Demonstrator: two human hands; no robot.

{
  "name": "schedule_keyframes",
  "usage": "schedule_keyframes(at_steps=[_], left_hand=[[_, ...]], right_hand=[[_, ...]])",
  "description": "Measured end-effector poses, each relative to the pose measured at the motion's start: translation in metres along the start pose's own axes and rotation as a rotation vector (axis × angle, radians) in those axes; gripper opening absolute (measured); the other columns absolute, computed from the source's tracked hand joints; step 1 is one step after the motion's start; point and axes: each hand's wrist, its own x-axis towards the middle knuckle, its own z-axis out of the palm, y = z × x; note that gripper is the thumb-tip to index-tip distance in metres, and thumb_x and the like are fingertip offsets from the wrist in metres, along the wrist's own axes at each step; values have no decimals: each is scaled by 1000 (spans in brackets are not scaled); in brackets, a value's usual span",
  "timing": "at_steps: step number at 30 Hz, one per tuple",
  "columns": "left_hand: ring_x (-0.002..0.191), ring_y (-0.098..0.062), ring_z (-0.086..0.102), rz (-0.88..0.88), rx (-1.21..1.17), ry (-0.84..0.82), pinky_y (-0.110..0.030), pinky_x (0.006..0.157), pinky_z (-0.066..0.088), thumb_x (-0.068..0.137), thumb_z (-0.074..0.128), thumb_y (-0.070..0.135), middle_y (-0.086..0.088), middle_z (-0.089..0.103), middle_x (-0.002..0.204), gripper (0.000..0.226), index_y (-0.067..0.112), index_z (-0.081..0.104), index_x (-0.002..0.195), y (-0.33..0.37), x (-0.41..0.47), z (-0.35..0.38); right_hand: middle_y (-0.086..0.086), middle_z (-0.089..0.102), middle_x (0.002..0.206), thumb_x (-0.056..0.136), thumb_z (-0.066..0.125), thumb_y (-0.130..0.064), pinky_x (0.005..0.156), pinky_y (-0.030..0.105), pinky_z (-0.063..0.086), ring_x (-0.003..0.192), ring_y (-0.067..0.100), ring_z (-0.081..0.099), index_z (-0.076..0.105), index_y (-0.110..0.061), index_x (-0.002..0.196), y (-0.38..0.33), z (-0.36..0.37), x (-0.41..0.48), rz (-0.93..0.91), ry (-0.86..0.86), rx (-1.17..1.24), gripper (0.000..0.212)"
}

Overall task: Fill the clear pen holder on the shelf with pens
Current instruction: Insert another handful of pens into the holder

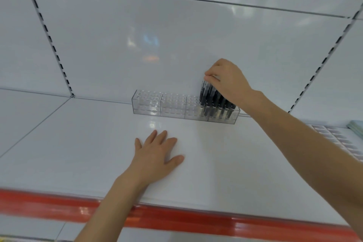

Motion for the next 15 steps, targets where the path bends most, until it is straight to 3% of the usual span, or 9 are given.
schedule_keyframes(at_steps=[3,6,8,10,15], left_hand=[[145,-18,0,-4,-3,7,-54,112,3,87,33,63,5,10,157,61,35,27,142,0,1,0],[145,-17,4,-4,-37,16,-52,113,4,89,40,58,4,13,157,58,34,31,141,2,0,-2],[142,-17,18,1,-60,58,-47,113,14,89,41,56,2,25,153,55,29,38,138,0,-3,-7],[131,-21,40,21,-87,144,-42,109,28,88,39,54,-1,42,143,55,22,47,133,-3,-9,-15],[113,-25,57,23,-142,360,-41,98,41,79,34,56,-4,61,123,65,15,59,123,-15,-45,-42]], right_hand=[[21,59,103,91,51,-13,86,39,40,99,33,52,68,4,95,0,2,-2,-13,3,-36,24],[21,61,109,92,49,-14,91,38,40,105,35,53,64,5,104,1,6,-10,-24,33,-39,27],[15,58,123,93,50,-16,98,23,30,118,30,48,57,-1,119,-3,4,-20,-14,87,-13,31],[10,56,128,92,52,-19,93,8,20,123,24,44,57,-6,121,-9,-2,-30,-21,123,31,32],[-2,53,132,89,57,-26,93,10,22,125,13,43,56,-15,122,-32,-24,-48,-26,-148,117,35]])
